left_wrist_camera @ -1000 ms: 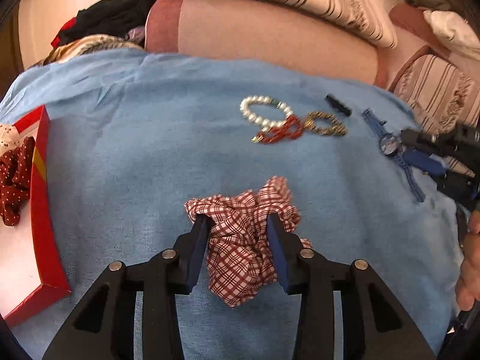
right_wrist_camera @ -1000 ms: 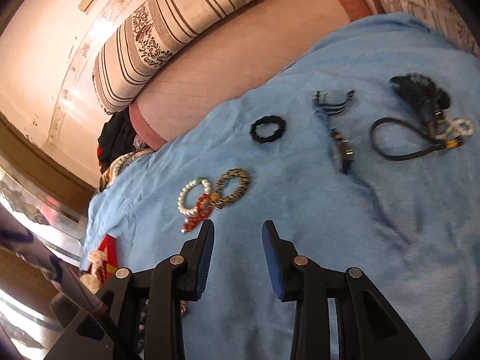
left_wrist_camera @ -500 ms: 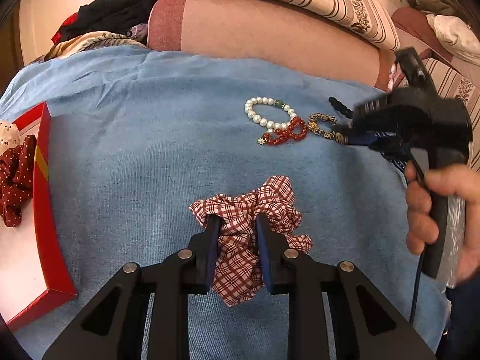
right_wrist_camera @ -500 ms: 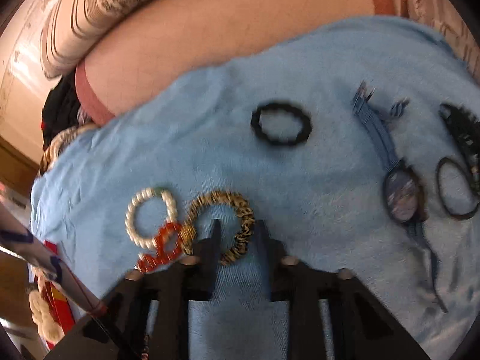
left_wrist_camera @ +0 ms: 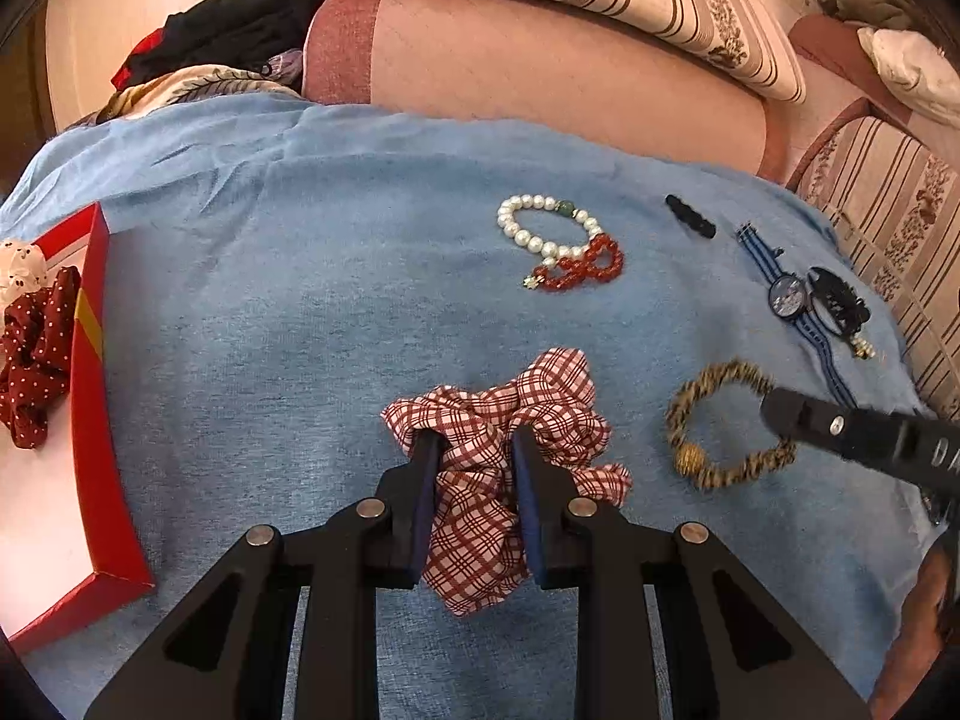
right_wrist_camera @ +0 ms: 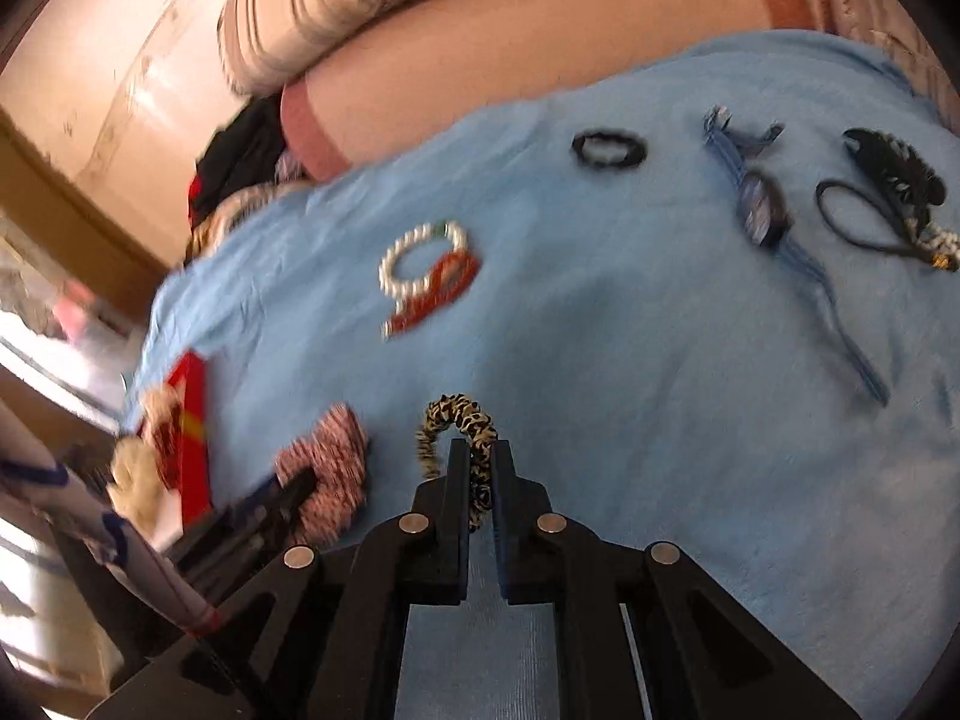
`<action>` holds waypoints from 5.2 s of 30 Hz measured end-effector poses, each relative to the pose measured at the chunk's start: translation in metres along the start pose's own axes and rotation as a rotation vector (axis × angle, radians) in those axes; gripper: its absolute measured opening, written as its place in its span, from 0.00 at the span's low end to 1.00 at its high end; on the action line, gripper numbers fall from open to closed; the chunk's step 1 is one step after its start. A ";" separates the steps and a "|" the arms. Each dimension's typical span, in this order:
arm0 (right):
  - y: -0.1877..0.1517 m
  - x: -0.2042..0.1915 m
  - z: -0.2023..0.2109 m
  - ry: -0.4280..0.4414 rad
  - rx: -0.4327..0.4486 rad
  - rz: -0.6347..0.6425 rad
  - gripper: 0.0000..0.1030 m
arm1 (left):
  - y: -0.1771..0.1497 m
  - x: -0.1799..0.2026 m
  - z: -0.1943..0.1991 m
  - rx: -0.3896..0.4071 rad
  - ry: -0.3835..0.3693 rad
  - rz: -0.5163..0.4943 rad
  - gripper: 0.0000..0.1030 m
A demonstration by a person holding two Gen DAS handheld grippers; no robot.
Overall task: Organize jewelry
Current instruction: 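Grasp the leopard-print bracelet with the right tool while the left tool holds the plaid scrunchie, then carry the plaid scrunchie and leopard bracelet over the red tray, then lower and open the left tool on the scrunchie while the right tool releases the bracelet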
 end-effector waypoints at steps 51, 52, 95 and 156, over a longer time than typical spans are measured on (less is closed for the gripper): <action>0.010 -0.059 0.020 -0.052 0.217 0.273 0.07 | 0.011 0.007 0.042 0.198 0.052 -0.061 0.11; 0.010 -0.059 0.021 -0.052 0.218 0.273 0.07 | 0.011 0.007 0.042 0.200 0.054 -0.060 0.11; -0.015 -0.129 0.056 0.002 0.235 0.231 0.07 | 0.020 -0.028 0.129 0.323 0.011 -0.006 0.11; -0.013 -0.329 -0.098 0.228 -0.040 0.336 0.07 | 0.007 -0.304 0.179 0.283 0.398 0.434 0.12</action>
Point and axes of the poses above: each gripper's, at about its wrist camera, not at the fingertips, and z roughly against the way its jaws point, x to its right, y to its top, the point moved 3 cm from there along -z, roughly the way its jaws point, and after that the axes turned 14 degrees about z, right-handed, at the moved point
